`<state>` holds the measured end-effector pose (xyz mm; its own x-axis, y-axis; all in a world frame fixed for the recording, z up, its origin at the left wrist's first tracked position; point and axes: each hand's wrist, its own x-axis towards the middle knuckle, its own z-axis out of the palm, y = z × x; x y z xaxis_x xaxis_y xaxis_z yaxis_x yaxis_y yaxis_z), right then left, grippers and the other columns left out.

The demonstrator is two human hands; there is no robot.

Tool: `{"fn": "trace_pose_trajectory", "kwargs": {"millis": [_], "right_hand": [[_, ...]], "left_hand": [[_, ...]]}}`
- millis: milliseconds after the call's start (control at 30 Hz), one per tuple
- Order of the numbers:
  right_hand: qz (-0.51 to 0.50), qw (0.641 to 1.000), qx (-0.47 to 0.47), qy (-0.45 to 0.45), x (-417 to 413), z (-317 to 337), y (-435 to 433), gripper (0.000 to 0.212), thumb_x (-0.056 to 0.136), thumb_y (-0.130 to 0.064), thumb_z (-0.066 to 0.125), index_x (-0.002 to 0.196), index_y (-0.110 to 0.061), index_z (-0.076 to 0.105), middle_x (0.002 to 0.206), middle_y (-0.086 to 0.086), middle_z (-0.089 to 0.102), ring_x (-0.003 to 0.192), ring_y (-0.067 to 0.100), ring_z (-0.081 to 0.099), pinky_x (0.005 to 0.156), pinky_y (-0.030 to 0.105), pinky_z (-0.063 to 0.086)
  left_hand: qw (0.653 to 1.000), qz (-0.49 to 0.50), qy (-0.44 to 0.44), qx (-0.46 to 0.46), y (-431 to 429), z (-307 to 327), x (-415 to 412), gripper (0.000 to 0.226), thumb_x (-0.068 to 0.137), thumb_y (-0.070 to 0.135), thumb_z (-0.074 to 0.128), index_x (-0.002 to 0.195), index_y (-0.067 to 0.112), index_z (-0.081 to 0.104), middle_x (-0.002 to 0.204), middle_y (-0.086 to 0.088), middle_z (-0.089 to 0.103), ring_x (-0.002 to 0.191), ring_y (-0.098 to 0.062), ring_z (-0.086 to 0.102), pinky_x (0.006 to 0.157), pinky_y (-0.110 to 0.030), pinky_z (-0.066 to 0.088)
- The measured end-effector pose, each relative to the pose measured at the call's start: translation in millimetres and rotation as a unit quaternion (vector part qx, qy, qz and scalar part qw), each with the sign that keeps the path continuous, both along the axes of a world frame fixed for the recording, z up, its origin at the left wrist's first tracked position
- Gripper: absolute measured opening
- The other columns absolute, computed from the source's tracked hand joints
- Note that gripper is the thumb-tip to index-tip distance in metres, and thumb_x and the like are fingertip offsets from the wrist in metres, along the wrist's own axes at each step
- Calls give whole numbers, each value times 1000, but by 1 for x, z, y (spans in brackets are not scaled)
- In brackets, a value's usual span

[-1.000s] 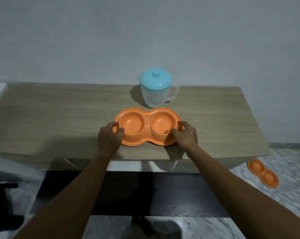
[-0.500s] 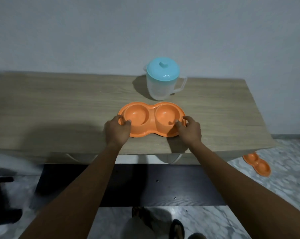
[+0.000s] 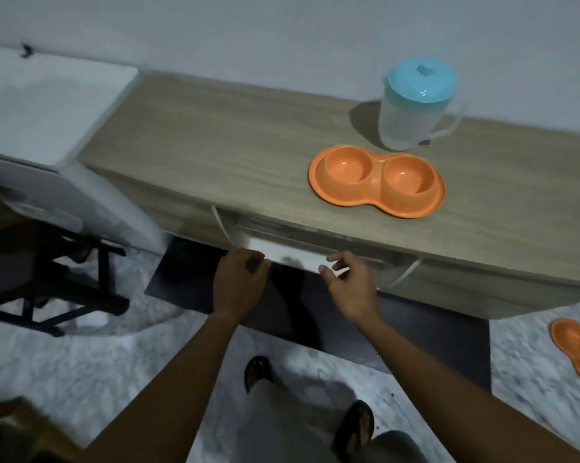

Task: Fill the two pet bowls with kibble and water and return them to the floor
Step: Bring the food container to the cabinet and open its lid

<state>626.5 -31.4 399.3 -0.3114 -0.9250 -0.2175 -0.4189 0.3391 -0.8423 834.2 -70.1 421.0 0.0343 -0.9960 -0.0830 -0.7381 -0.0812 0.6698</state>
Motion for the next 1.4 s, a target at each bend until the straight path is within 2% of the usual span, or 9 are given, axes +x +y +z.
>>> {"fn": "trace_pose_trajectory", "kwargs": {"millis": [167, 433, 633, 700, 800, 867, 1033, 1200, 1400], "right_hand": [[5, 999, 48, -11, 53, -33, -22, 20, 87, -29, 77, 105, -28, 68, 109, -3, 65, 76, 5, 64, 76, 30, 50], [-101, 993, 58, -27, 98, -135, -105, 44, 90, -30, 74, 132, -22, 61, 125, -5, 65, 93, 18, 62, 81, 26, 43], [-179, 974, 4, -139, 116, -175, -153, 41, 106, -15, 47, 147, -13, 51, 140, 1, 57, 131, 18, 50, 110, 24, 34], [-197, 966, 17, -168, 122, -181, -164, 40, 108, -20, 44, 147, -13, 52, 142, -1, 56, 133, 17, 48, 116, 27, 32], [-219, 953, 29, -205, 128, -185, -177, 25, 107, -20, 44, 113, -19, 68, 107, -4, 63, 98, 14, 55, 100, 25, 34], [-234, 949, 46, -207, 132, -181, -181, 27, 106, -17, 44, 84, -28, 54, 83, -11, 50, 75, 8, 44, 92, 27, 32], [-265, 934, 39, -237, 140, -162, -159, 28, 103, -12, 49, 127, -13, 64, 123, 6, 64, 117, 22, 58, 96, 26, 38], [-287, 921, 49, -259, 152, -109, -111, 21, 96, -1, 54, 88, -17, 66, 86, 6, 59, 82, 22, 51, 62, 19, 39], [-242, 936, 80, -244, 162, -15, -60, 27, 93, -3, 55, 88, -23, 72, 79, -1, 69, 76, 16, 62, 63, 18, 48]], "left_hand": [[997, -4, 43, 69, -31, -36, 51, 30, 83, 32, 74, 110, 19, 70, 114, -1, 66, 106, -16, 61, 91, -24, 43], [985, -91, 103, 106, -130, -146, 80, 102, 70, 26, 88, 150, 5, 29, 152, -9, 40, 137, -24, 41, 111, -38, 37], [979, -57, 117, 159, -192, -198, 71, 91, 45, 58, 91, 114, 7, 64, 113, -5, 68, 105, -21, 65, 93, -39, 54], [973, -51, 118, 192, -199, -199, 70, 69, 57, 44, 92, 104, 0, 68, 97, -7, 70, 92, -24, 67, 77, -31, 56], [965, -42, 142, 216, -203, -197, 68, 45, 67, 28, 89, 95, -1, 69, 80, -1, 64, 76, -17, 62, 64, -23, 47], [959, -42, 177, 216, -201, -194, 68, 39, 68, 21, 89, 98, 3, 72, 90, -2, 71, 79, -14, 66, 68, -21, 49], [951, -13, 240, 194, -171, -178, 77, 52, 68, 10, 87, 106, 11, 52, 99, 3, 60, 94, -12, 60, 75, -18, 46], [912, 70, 363, 176, -125, -131, 89, 38, 77, 5, 76, 113, 13, 65, 100, -1, 71, 89, -13, 66, 73, -16, 51], [918, 107, 326, 201, -94, -49, 101, 10, 86, 29, 70, 81, 20, 74, 79, 6, 72, 74, -7, 64, 67, -25, 47]]}}
